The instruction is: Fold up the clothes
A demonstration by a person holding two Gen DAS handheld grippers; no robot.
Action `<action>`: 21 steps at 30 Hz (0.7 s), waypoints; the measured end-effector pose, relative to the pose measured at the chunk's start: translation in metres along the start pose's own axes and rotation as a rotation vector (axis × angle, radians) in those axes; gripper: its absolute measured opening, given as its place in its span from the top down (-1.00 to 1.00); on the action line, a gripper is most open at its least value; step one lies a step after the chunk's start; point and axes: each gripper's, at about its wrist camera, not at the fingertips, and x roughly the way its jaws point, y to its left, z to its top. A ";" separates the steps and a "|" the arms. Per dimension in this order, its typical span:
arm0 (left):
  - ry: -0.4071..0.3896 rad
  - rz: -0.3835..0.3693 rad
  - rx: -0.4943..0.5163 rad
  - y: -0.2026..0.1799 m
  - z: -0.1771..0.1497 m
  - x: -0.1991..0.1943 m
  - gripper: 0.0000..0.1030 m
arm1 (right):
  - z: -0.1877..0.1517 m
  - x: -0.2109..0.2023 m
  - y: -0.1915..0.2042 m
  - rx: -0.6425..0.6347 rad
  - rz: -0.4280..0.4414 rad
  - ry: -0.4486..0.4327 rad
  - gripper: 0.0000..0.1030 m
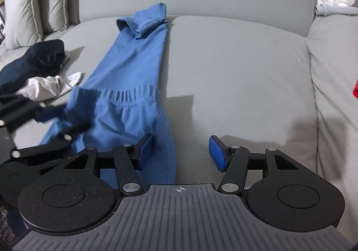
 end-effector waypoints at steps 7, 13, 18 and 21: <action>-0.057 -0.014 0.077 0.001 -0.001 -0.013 0.81 | 0.006 -0.004 0.004 -0.006 -0.034 -0.002 -0.11; -0.152 0.091 0.073 -0.003 0.008 -0.041 0.81 | 0.014 -0.031 0.013 -0.002 0.000 -0.098 -0.07; 0.053 0.101 -0.071 0.023 0.007 -0.006 0.45 | 0.026 -0.036 0.029 -0.054 0.009 -0.118 -0.10; 0.035 0.081 -0.217 0.049 0.006 -0.008 -0.04 | 0.031 -0.040 0.030 -0.047 0.014 -0.118 -0.14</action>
